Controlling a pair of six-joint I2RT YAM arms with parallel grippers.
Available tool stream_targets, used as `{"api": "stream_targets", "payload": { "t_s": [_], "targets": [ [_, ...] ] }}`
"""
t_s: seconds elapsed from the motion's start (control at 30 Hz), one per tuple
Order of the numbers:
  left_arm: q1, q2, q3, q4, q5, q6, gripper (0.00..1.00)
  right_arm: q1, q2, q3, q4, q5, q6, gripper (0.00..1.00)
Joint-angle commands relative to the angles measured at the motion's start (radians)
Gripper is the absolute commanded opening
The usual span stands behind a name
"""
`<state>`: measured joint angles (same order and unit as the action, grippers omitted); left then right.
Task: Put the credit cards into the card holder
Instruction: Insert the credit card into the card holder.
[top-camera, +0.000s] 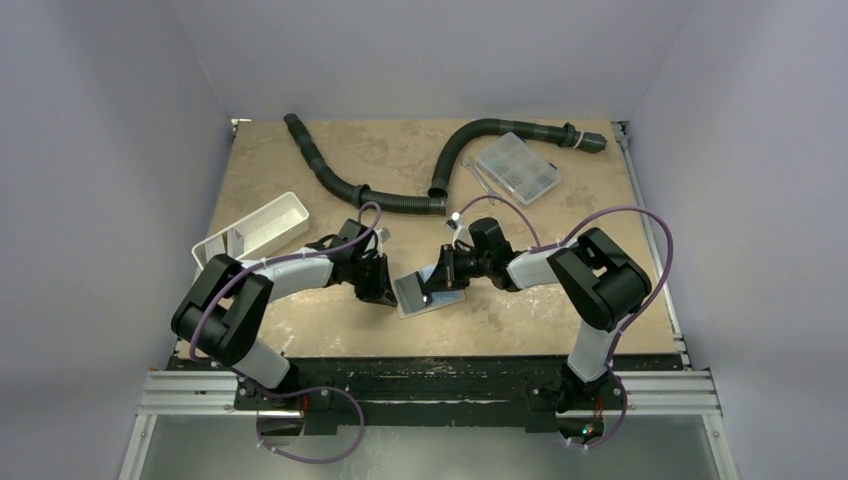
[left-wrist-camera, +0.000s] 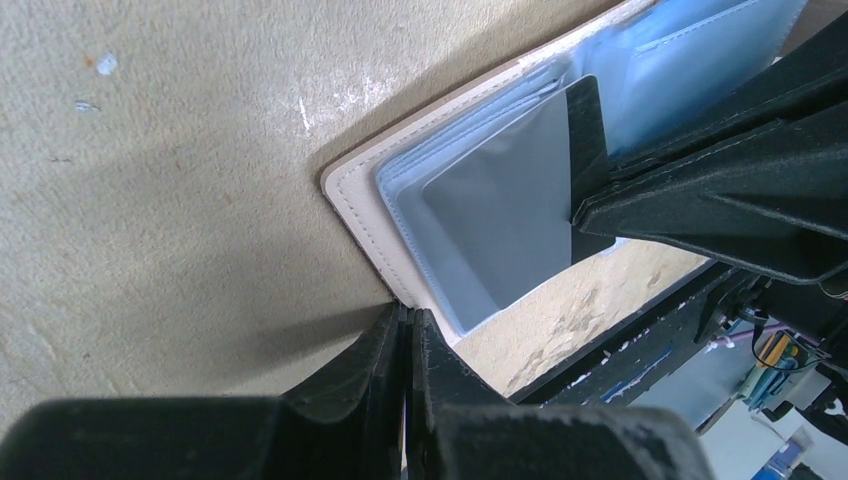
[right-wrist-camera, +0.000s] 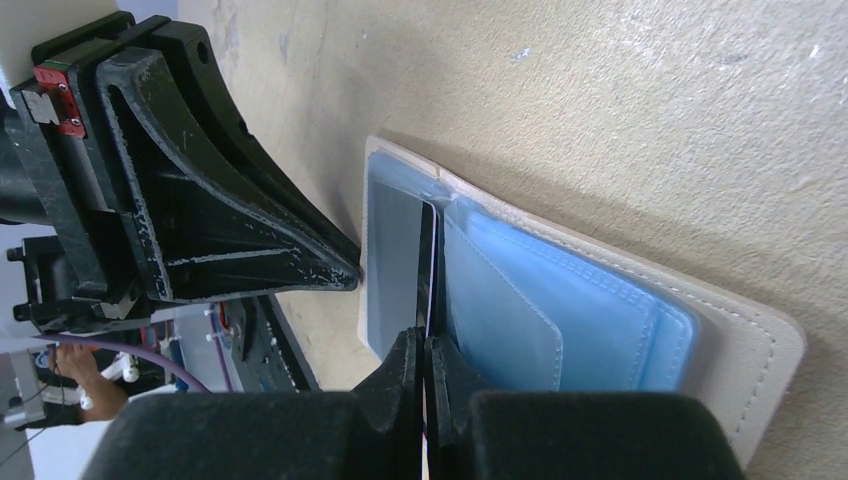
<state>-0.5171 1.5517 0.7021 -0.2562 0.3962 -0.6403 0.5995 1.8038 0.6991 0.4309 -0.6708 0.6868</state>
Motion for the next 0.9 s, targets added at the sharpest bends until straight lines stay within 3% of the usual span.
{"api": "stream_targets", "payload": {
  "t_s": [0.0, 0.17, 0.33, 0.47, 0.6, 0.7, 0.87],
  "targets": [
    [-0.016, 0.035, 0.015, 0.053, -0.057, 0.006, 0.04, 0.02, -0.006, -0.017, -0.043, 0.012, -0.011, 0.07],
    [-0.03, 0.041, 0.007, 0.103, -0.031, -0.03, 0.03, 0.068, 0.035, -0.029, 0.083, 0.023, 0.093, 0.07],
    [-0.047, 0.042, 0.016, 0.137, -0.017, -0.07, 0.03, 0.082, -0.014, -0.042, 0.041, 0.072, 0.104, 0.09],
    [-0.046, 0.033, 0.036, 0.103, -0.039, -0.054, 0.03, 0.052, -0.086, -0.054, -0.047, 0.099, 0.043, 0.18],
    [-0.046, 0.045, 0.046, 0.079, -0.058, -0.043, 0.04, 0.009, -0.135, -0.081, -0.123, 0.116, -0.024, 0.36],
    [-0.046, 0.058, 0.039, 0.088, -0.056, -0.048, 0.04, 0.003, -0.151, -0.091, -0.162, 0.14, -0.074, 0.43],
    [-0.05, 0.09, 0.043, 0.134, -0.009, -0.078, 0.04, 0.032, -0.126, -0.101, -0.094, 0.11, -0.044, 0.41]
  ]
}}
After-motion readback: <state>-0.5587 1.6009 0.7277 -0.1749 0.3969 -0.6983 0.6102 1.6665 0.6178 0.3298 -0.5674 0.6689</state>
